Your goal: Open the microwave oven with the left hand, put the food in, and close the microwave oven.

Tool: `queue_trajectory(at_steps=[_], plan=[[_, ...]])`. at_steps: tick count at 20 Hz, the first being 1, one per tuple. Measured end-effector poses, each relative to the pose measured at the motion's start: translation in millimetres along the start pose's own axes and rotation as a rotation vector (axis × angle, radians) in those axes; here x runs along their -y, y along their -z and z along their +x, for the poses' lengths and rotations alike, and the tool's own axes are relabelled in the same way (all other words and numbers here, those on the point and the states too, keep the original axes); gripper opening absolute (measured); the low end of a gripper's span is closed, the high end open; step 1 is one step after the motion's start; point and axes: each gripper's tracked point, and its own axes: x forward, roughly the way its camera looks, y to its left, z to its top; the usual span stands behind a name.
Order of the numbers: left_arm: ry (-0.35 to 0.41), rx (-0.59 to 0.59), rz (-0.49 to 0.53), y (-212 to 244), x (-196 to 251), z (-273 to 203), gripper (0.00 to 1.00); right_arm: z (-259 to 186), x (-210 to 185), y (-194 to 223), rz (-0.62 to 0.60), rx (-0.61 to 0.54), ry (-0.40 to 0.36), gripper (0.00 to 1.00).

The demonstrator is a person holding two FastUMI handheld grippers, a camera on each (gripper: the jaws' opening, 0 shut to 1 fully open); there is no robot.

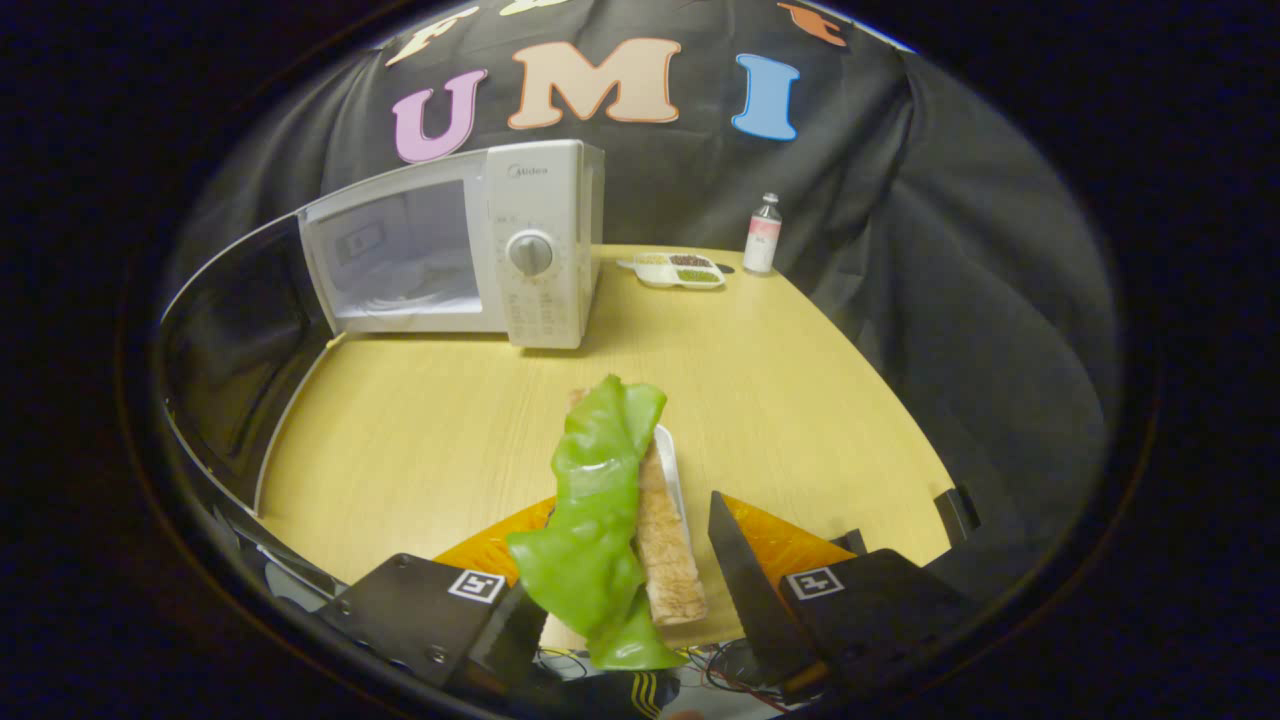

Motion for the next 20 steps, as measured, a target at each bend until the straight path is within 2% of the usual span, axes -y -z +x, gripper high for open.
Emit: queue_trajectory(at_steps=[2, 6, 9, 14, 20], plan=[[0.000, -0.010, -0.008, 3, -1, -1, 0.94, 5, -3, 1, -0.010, -0.003, -0.001, 0.55], [-0.004, -0.024, -0.013, 9, -5, -2, 0.96, 5, -10, -3, -0.047, -0.011, -0.010, 0.50], [-0.004, -0.021, -0.003, 9, -7, -4, 0.94, 4, -10, -6, -0.041, -0.018, -0.015, 0.50], [-0.008, -0.024, 0.004, 15, -12, -7, 0.96, 3, -11, -13, -0.056, -0.017, -0.030, 0.49], [-0.047, -0.016, -0.004, 16, -30, -10, 0.96, -9, -18, -50, -0.051, 0.058, -0.047, 0.49]])
